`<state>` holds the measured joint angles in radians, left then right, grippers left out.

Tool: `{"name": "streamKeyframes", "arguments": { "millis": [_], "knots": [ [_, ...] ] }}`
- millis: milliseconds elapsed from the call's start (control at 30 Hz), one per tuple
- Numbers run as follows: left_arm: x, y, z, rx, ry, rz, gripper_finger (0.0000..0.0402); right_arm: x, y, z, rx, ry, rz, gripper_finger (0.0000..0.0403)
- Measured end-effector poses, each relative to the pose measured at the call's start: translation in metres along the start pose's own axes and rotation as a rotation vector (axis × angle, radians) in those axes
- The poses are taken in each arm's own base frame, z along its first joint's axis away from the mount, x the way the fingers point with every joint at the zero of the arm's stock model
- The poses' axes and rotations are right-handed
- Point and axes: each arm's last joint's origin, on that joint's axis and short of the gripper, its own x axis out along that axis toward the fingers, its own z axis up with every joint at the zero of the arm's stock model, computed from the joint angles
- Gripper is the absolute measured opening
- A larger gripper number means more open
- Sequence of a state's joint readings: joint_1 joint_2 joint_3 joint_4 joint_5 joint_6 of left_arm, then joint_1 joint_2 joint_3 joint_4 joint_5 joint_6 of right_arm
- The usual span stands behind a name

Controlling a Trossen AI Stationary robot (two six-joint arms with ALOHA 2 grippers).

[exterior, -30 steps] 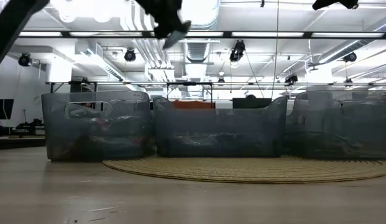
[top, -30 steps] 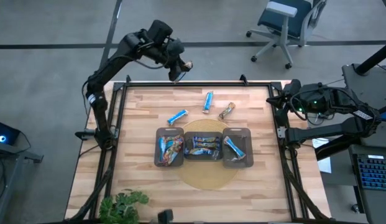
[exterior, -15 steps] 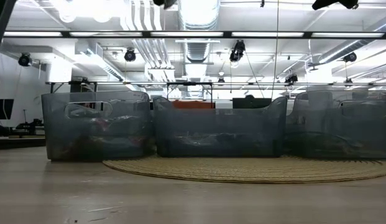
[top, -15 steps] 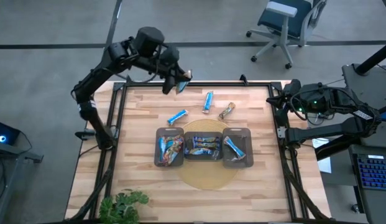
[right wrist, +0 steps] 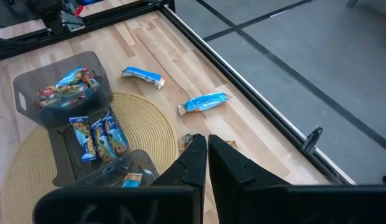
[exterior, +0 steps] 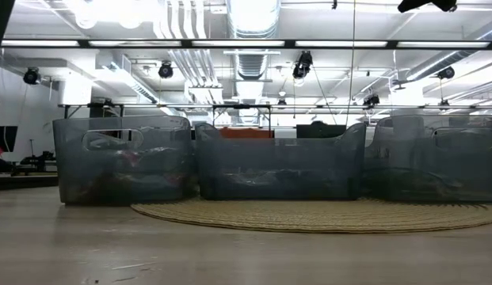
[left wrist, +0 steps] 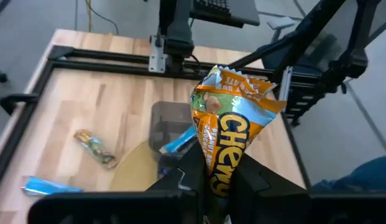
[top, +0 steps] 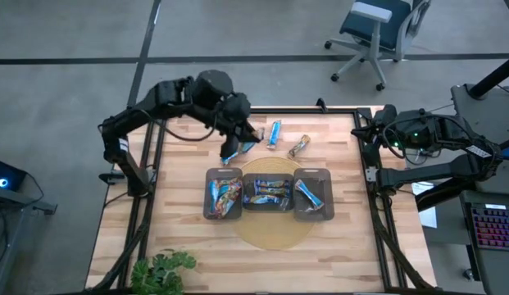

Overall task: Pick and place Granola Bars by type
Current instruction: Put the orange granola bar into the right black bin

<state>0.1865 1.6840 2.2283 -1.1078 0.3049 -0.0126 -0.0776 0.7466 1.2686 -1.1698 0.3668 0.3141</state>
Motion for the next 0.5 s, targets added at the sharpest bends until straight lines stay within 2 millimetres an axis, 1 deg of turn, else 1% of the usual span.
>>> {"name": "streamKeyframes", "arguments": {
  "millis": [100, 233, 500],
  "knots": [
    [0.011, -0.004, -0.002, -0.029, 0.004, -0.016, 0.0025, 0.000, 0.000, 0.000, 0.000, 0.000, 0.000, 0.0008],
    [0.026, -0.007, -0.003, -0.020, -0.030, -0.037, 0.0025, 0.000, 0.000, 0.000, 0.000, 0.000, 0.000, 0.0008],
    [0.066, 0.000, -0.010, -0.045, -0.144, -0.056, 0.0025, 0.000, 0.000, 0.000, 0.000, 0.001, 0.000, 0.0008]
  ]
}}
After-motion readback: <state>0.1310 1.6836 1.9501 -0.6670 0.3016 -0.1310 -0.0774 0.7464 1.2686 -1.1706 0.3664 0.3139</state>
